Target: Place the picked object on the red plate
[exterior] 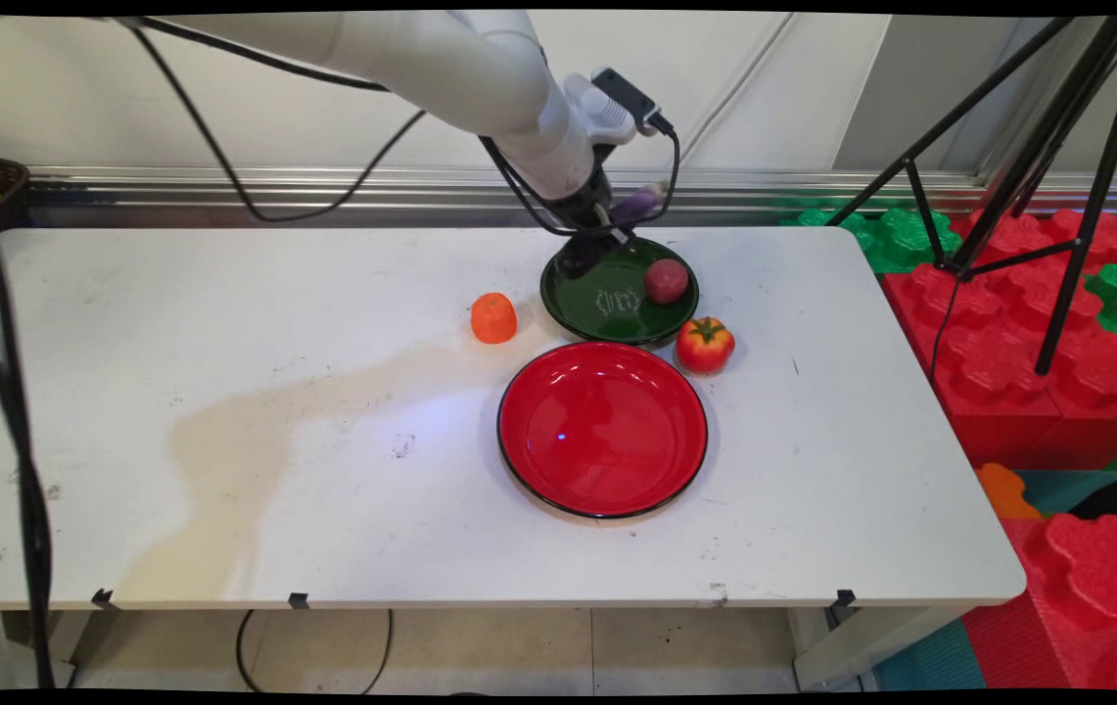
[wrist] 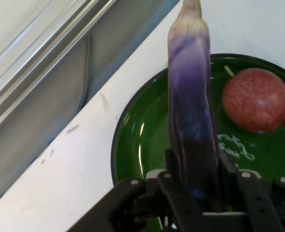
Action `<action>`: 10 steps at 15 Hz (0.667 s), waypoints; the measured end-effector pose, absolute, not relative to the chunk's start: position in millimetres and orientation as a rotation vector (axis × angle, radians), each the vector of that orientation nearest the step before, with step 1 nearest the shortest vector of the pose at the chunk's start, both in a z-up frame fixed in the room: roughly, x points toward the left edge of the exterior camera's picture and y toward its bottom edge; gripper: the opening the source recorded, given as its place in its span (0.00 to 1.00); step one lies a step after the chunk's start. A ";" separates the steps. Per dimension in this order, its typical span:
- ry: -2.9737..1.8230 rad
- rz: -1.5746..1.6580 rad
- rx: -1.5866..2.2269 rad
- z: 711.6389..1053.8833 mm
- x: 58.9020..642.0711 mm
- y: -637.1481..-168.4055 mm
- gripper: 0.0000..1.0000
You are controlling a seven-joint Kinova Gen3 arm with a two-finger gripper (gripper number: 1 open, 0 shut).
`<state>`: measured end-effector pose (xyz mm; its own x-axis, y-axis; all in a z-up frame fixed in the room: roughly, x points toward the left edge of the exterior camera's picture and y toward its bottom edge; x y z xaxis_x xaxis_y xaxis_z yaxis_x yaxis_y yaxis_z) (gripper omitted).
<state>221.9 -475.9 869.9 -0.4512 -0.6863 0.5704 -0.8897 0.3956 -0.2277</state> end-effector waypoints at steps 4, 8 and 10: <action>-2.288 0.719 1.356 896.5 217.2 -430.4 0.00; -2.324 0.674 1.358 908.8 209.9 -384.7 0.00; -2.345 0.639 1.362 911.1 204.2 -361.5 0.00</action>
<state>204.2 -361.5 911.1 -0.4746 -0.7172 0.5103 -0.8769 0.4352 -0.2039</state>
